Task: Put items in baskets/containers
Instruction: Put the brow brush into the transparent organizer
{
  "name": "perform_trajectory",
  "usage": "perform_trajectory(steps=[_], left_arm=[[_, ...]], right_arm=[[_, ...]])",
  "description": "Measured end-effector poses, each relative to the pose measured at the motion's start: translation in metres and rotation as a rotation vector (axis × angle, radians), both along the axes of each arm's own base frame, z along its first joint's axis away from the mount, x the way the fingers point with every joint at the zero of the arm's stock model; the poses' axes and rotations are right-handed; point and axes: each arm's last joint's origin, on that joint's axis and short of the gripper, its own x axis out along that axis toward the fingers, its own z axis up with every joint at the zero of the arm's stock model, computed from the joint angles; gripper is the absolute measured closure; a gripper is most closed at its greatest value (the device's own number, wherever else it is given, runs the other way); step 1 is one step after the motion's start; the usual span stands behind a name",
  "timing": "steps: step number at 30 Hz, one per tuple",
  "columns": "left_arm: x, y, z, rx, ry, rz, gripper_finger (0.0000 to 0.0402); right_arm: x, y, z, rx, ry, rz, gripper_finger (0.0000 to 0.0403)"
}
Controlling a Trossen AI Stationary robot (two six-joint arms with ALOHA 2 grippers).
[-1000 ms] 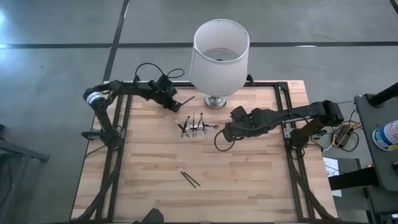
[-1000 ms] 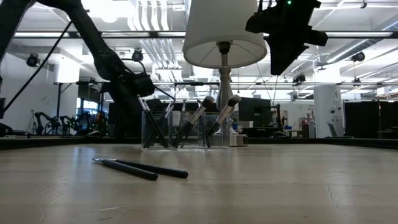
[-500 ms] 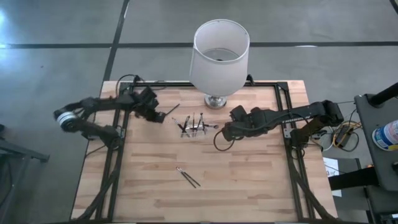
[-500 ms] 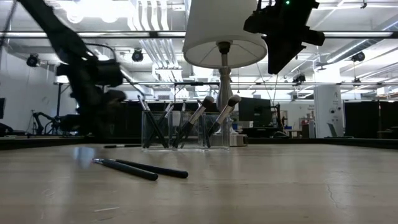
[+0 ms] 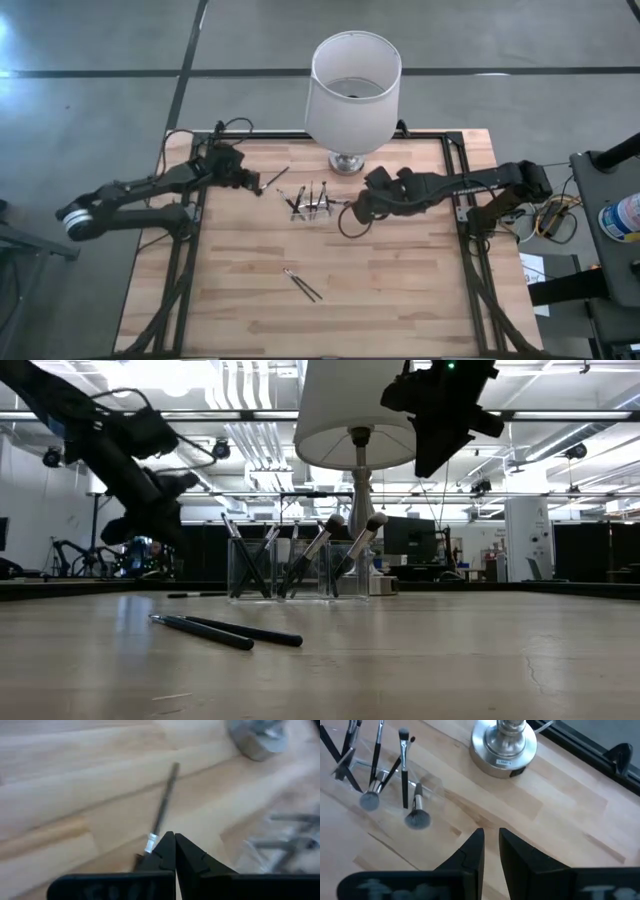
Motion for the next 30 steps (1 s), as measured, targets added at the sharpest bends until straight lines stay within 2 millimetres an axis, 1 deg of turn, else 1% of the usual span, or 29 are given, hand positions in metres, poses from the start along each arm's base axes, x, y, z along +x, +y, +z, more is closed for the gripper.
perform_trajectory(steps=[2, 6, 10, 13, 17, 24, 27, 30], left_arm=[[0.002, 0.007, -0.004, 0.002, 0.031, 0.029, 0.0401], [0.015, 0.016, -0.020, -0.124, 0.005, 0.010, 0.0401], [0.024, 0.024, -0.038, -0.195, 0.069, 0.035, 0.0401], [0.029, 0.029, -0.044, -0.208, 0.104, 0.052, 0.0401], [0.033, 0.033, -0.045, -0.204, 0.107, 0.050, 0.0401], [0.030, 0.027, -0.050, -0.247, 0.112, 0.008, 0.0401], [0.027, 0.017, -0.054, -0.289, 0.134, -0.020, 0.0401], [0.022, 0.002, -0.054, -0.336, 0.161, -0.055, 0.0401]], right_arm=[[0.001, -0.002, 0.000, -0.003, -0.003, 0.003, 0.0351], [0.001, -0.004, 0.000, -0.004, 0.000, 0.001, 0.0351], [0.001, -0.004, 0.000, -0.001, 0.001, 0.002, 0.0351], [0.001, -0.004, 0.000, 0.005, 0.001, 0.003, 0.0351], [0.001, -0.004, 0.000, 0.007, 0.000, 0.002, 0.0351], [0.001, -0.004, 0.000, 0.007, 0.001, 0.002, 0.0351], [0.001, -0.004, 0.000, 0.007, 0.004, 0.005, 0.0351], [0.001, -0.004, 0.000, 0.006, 0.005, 0.005, 0.0351]])
